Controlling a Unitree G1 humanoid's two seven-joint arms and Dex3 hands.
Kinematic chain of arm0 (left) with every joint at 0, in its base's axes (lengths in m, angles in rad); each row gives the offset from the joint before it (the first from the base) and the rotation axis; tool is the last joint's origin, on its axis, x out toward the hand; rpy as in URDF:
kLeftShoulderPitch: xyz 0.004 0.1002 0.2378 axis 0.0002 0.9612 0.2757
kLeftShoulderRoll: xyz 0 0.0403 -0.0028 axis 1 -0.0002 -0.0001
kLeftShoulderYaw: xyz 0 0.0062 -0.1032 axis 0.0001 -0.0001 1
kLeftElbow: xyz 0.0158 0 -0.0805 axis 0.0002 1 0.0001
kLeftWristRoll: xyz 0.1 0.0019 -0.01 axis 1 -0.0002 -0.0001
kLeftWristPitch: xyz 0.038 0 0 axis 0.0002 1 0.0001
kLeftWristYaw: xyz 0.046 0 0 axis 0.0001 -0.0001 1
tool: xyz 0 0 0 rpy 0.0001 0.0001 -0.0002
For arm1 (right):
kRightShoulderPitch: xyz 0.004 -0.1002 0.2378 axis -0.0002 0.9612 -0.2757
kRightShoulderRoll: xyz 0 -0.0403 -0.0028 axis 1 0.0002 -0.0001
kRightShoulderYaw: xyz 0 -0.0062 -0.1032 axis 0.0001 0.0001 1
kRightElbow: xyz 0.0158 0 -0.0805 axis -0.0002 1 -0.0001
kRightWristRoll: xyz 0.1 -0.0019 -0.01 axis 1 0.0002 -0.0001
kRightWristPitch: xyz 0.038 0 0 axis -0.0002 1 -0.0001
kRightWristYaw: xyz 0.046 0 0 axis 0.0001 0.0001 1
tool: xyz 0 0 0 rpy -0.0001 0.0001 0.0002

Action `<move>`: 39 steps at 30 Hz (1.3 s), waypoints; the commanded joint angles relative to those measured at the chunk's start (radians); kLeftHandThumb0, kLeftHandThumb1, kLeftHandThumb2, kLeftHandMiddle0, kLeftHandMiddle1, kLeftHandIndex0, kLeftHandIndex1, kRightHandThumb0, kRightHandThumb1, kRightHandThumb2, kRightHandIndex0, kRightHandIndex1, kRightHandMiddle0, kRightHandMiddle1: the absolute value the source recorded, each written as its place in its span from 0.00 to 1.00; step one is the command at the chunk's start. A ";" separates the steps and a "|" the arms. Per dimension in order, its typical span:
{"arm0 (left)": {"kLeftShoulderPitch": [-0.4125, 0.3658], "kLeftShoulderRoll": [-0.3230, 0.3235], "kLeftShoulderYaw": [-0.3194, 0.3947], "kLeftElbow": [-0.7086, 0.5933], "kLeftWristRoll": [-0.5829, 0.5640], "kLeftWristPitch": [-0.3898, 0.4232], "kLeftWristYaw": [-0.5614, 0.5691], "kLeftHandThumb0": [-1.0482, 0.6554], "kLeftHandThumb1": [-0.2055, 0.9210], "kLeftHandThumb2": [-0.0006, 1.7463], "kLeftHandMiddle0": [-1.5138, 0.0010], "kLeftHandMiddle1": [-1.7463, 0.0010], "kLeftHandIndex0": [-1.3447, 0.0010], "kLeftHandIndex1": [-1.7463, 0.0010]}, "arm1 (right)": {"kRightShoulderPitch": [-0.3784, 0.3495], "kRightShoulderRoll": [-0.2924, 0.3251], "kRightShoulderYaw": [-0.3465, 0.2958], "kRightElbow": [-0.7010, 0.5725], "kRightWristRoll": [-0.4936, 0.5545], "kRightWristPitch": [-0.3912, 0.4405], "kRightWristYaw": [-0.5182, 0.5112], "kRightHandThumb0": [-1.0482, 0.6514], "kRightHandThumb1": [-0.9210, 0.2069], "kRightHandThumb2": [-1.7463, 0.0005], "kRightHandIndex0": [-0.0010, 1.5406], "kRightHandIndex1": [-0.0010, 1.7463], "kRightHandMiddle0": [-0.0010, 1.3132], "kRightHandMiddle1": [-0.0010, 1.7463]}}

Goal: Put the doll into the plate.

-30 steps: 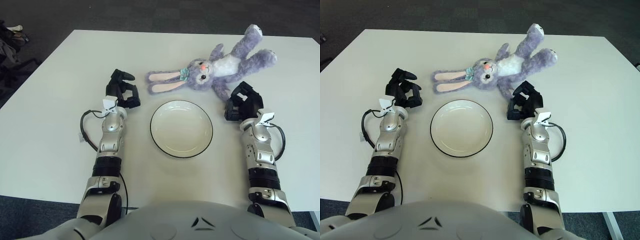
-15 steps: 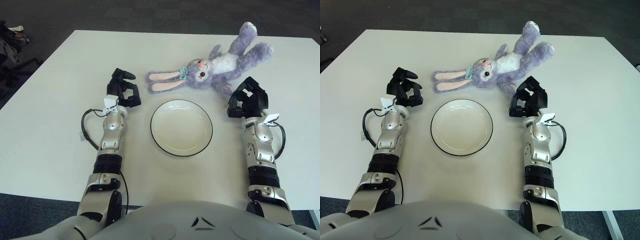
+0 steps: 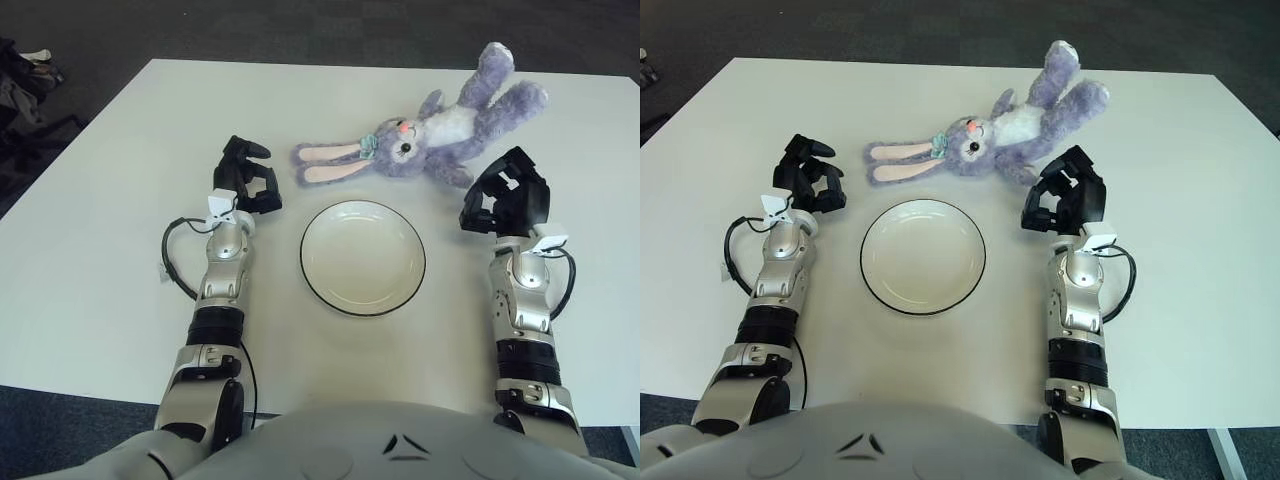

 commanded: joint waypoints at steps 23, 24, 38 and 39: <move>0.039 -0.006 -0.009 0.036 -0.007 0.010 -0.008 0.61 0.43 0.78 0.65 0.00 0.62 0.00 | 0.064 0.009 -0.002 -0.154 0.040 0.084 0.001 0.61 0.57 0.22 0.34 1.00 0.39 1.00; 0.038 -0.006 -0.009 0.036 -0.007 0.011 -0.007 0.61 0.43 0.78 0.65 0.00 0.62 0.00 | 0.065 0.009 -0.002 -0.159 0.039 0.087 0.001 0.61 0.57 0.22 0.34 1.00 0.39 1.00; 0.029 -0.003 -0.007 0.052 -0.019 0.012 -0.019 0.61 0.42 0.79 0.65 0.00 0.61 0.00 | 0.053 -0.029 -0.021 -0.221 0.018 0.123 0.006 0.61 0.60 0.19 0.45 1.00 0.34 0.97; 0.028 -0.002 -0.007 0.055 -0.018 0.009 -0.019 0.61 0.42 0.79 0.64 0.00 0.61 0.00 | 0.051 -0.035 -0.022 -0.221 0.016 0.122 0.010 0.61 0.59 0.20 0.44 1.00 0.32 0.98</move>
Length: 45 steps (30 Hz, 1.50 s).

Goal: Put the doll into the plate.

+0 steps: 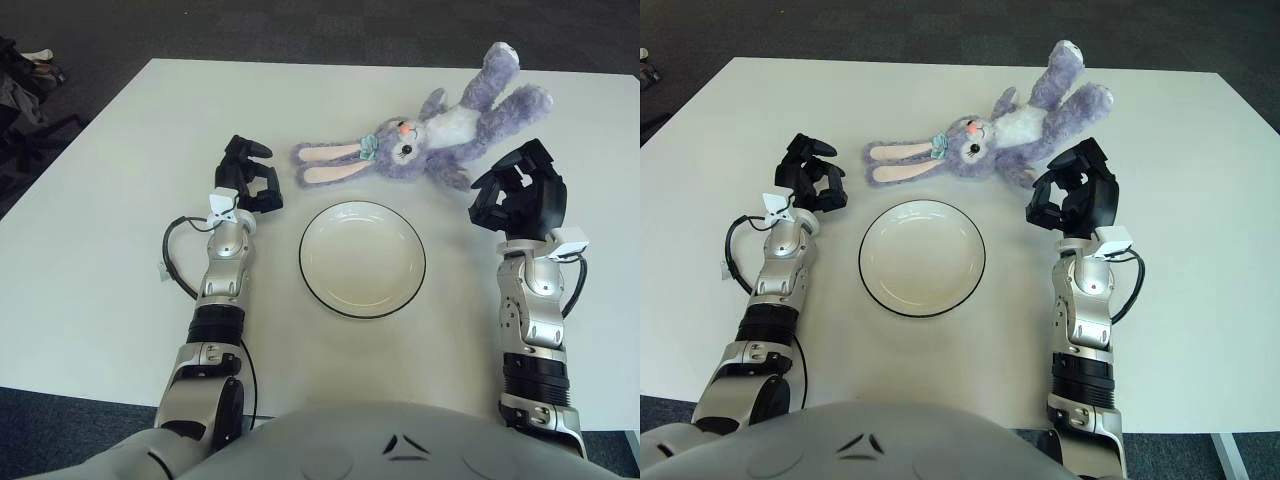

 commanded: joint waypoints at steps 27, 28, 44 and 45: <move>0.042 -0.004 -0.009 0.046 0.018 -0.039 -0.001 0.61 0.42 0.79 0.65 0.00 0.62 0.00 | -0.069 -0.231 -0.031 -0.040 -0.144 -0.002 0.082 0.61 0.34 0.40 0.23 0.99 0.25 0.99; 0.043 -0.004 -0.009 0.044 0.018 -0.039 -0.001 0.61 0.42 0.79 0.65 0.00 0.62 0.00 | -0.071 -0.235 -0.029 -0.048 -0.159 0.003 0.078 0.61 0.34 0.39 0.23 0.99 0.25 0.99; 0.051 0.001 -0.022 0.023 0.015 -0.028 -0.010 0.61 0.40 0.80 0.64 0.00 0.60 0.00 | -0.066 -0.284 -0.014 -0.068 -0.481 0.014 -0.047 0.29 0.48 0.45 0.80 1.00 0.01 0.70; 0.051 0.002 -0.023 0.022 0.016 -0.028 -0.011 0.61 0.40 0.80 0.64 0.00 0.60 0.00 | -0.066 -0.287 -0.013 -0.067 -0.489 0.007 -0.051 0.29 0.48 0.46 0.81 1.00 0.01 0.69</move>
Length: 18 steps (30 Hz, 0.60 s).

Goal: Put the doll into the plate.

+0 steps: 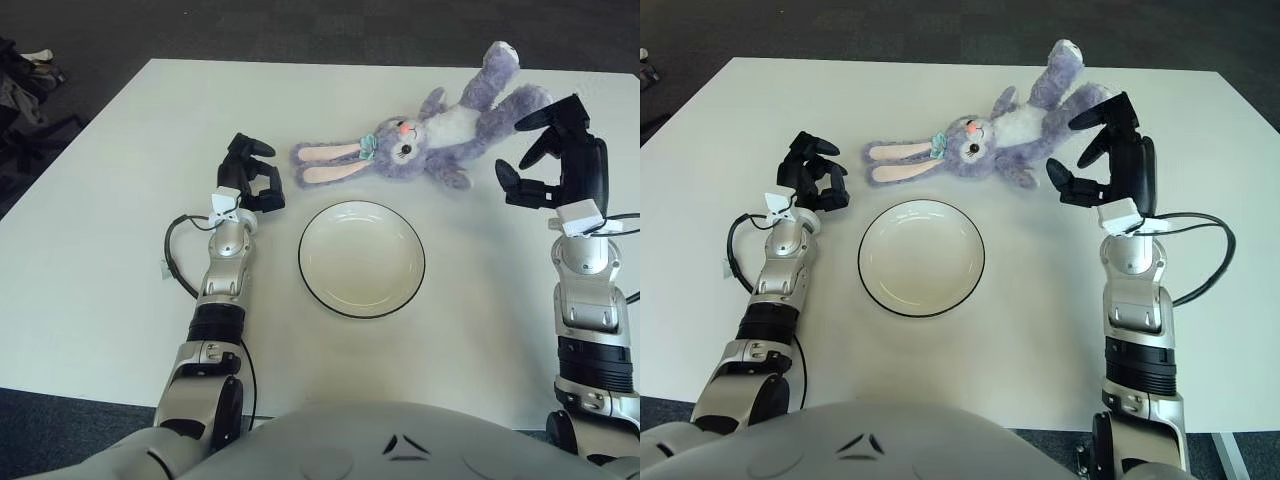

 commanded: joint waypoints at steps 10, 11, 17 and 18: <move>0.050 0.006 -0.016 0.038 0.010 -0.018 -0.012 0.61 0.39 0.81 0.63 0.00 0.60 0.00 | -0.005 -0.037 0.016 0.014 -0.158 -0.065 -0.116 0.19 0.45 0.54 0.73 1.00 0.00 0.60; 0.050 0.007 -0.017 0.039 0.010 -0.018 -0.013 0.61 0.40 0.81 0.63 0.00 0.60 0.00 | -0.006 -0.039 0.017 0.015 -0.164 -0.069 -0.121 0.19 0.45 0.54 0.73 1.00 0.00 0.59; 0.050 0.009 -0.019 0.036 0.005 -0.014 -0.016 0.61 0.40 0.81 0.63 0.00 0.60 0.00 | -0.010 -0.047 0.028 0.009 -0.198 -0.065 -0.143 0.24 0.52 0.52 0.66 1.00 0.00 0.52; 0.050 0.009 -0.019 0.035 0.006 -0.014 -0.016 0.61 0.40 0.81 0.63 0.00 0.60 0.00 | -0.010 -0.052 0.031 0.007 -0.216 -0.059 -0.147 0.24 0.52 0.52 0.66 1.00 0.00 0.52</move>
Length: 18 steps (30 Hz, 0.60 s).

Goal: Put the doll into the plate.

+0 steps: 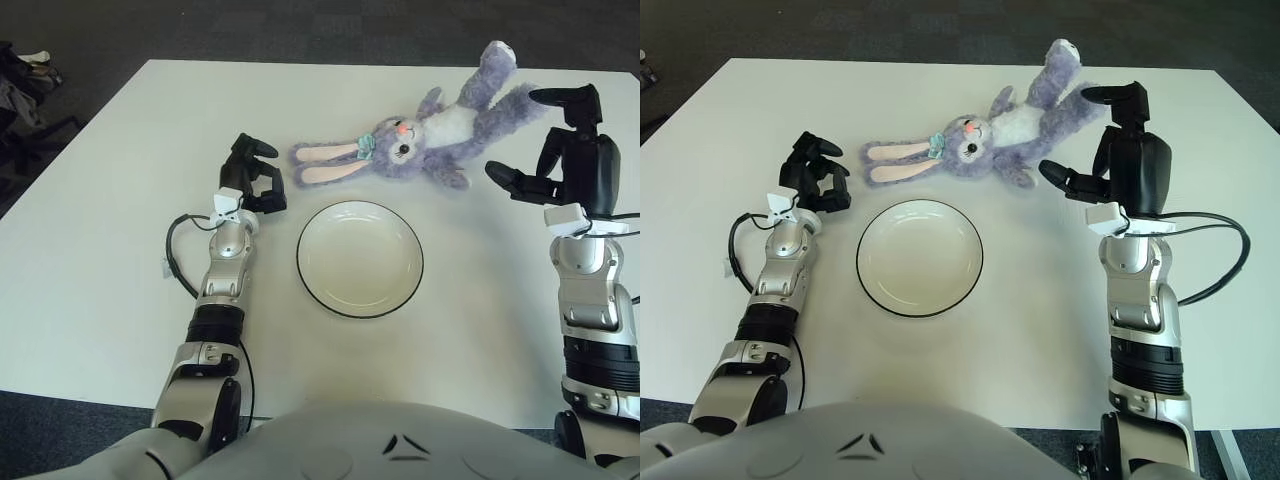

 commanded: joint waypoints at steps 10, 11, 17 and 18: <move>0.052 -0.002 -0.008 0.027 0.002 -0.001 -0.013 0.61 0.40 0.81 0.63 0.00 0.60 0.00 | -0.014 -0.104 0.049 -0.033 -0.305 0.118 -0.009 0.18 0.47 0.53 0.39 1.00 0.00 0.44; 0.052 -0.002 -0.008 0.027 0.001 -0.001 -0.014 0.61 0.39 0.81 0.63 0.00 0.60 0.00 | -0.017 -0.113 0.054 -0.036 -0.322 0.127 -0.006 0.18 0.46 0.53 0.36 0.99 0.00 0.43; 0.051 -0.006 -0.006 0.035 -0.004 -0.016 -0.017 0.61 0.39 0.81 0.63 0.00 0.60 0.00 | -0.041 -0.164 0.083 -0.039 -0.398 0.152 0.004 0.14 0.40 0.57 0.23 0.84 0.00 0.41; 0.050 -0.007 -0.006 0.036 -0.004 -0.018 -0.017 0.61 0.40 0.81 0.63 0.00 0.60 0.00 | -0.043 -0.172 0.087 -0.038 -0.404 0.149 0.001 0.14 0.40 0.57 0.21 0.80 0.00 0.41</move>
